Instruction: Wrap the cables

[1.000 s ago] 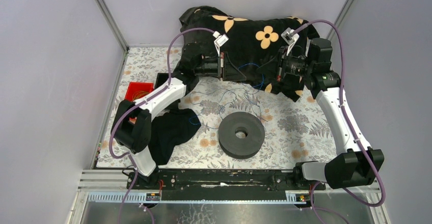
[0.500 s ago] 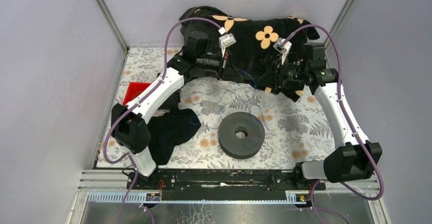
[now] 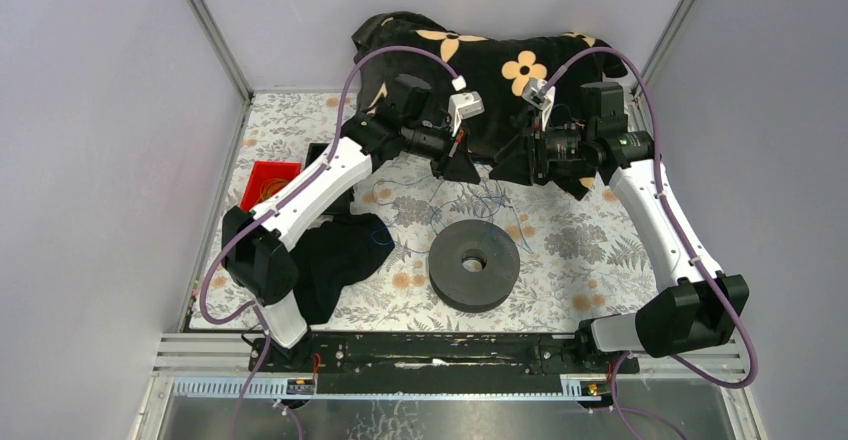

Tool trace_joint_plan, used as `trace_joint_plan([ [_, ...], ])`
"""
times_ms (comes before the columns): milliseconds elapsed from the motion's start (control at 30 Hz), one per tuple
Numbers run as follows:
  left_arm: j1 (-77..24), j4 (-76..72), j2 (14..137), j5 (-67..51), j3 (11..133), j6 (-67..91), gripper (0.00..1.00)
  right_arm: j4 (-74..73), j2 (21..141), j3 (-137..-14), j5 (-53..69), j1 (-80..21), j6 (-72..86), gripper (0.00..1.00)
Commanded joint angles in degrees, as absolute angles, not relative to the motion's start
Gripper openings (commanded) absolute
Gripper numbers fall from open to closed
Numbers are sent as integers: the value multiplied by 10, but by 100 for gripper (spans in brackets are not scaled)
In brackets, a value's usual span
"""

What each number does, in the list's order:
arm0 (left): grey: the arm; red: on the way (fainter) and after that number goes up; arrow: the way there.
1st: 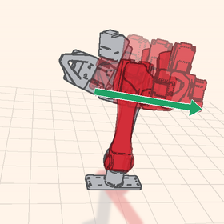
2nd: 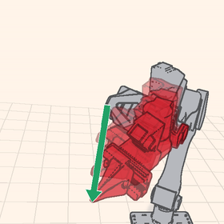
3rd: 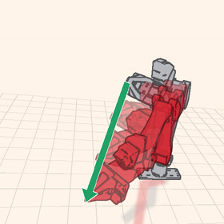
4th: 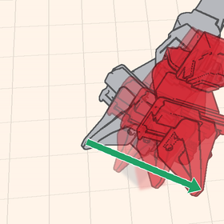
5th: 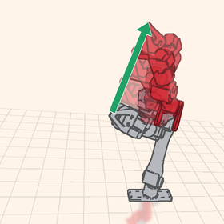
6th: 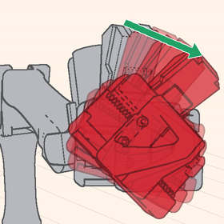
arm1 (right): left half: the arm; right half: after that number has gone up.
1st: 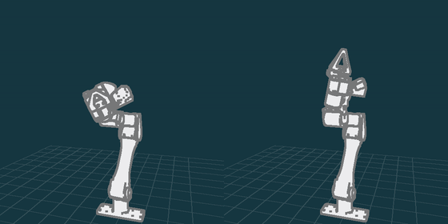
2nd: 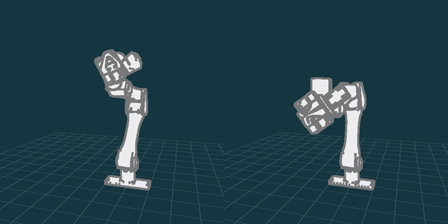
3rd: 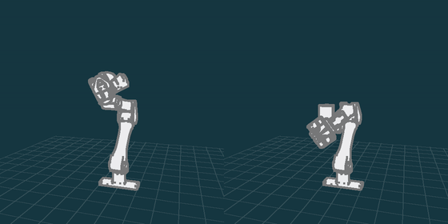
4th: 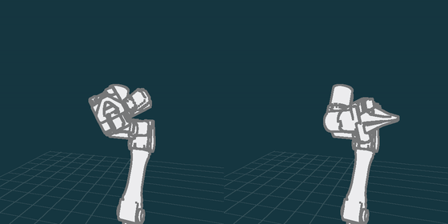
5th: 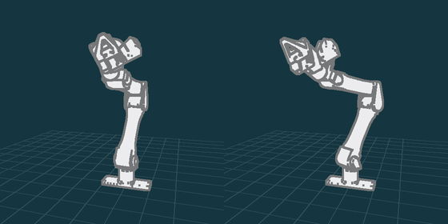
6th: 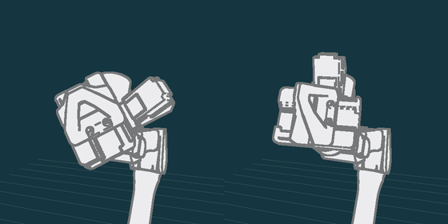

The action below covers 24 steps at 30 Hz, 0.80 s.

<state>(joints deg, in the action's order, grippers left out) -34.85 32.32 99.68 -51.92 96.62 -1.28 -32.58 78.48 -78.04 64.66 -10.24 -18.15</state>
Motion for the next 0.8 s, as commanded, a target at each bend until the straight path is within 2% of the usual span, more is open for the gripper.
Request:
trace_joint_plan([
  [0,-354,333,996,-504,986,-32,0,-299,764,-788,671,-107,-168,63],
  [333,-360,333,1000,-504,994,-30,0,-293,767,-772,668,-122,-166,50],
  [600,-361,333,1001,-504,992,-33,0,-310,771,-770,663,-129,-181,28],
  [767,-361,333,1000,-503,991,-34,0,-310,771,-769,663,-129,-183,18],
])
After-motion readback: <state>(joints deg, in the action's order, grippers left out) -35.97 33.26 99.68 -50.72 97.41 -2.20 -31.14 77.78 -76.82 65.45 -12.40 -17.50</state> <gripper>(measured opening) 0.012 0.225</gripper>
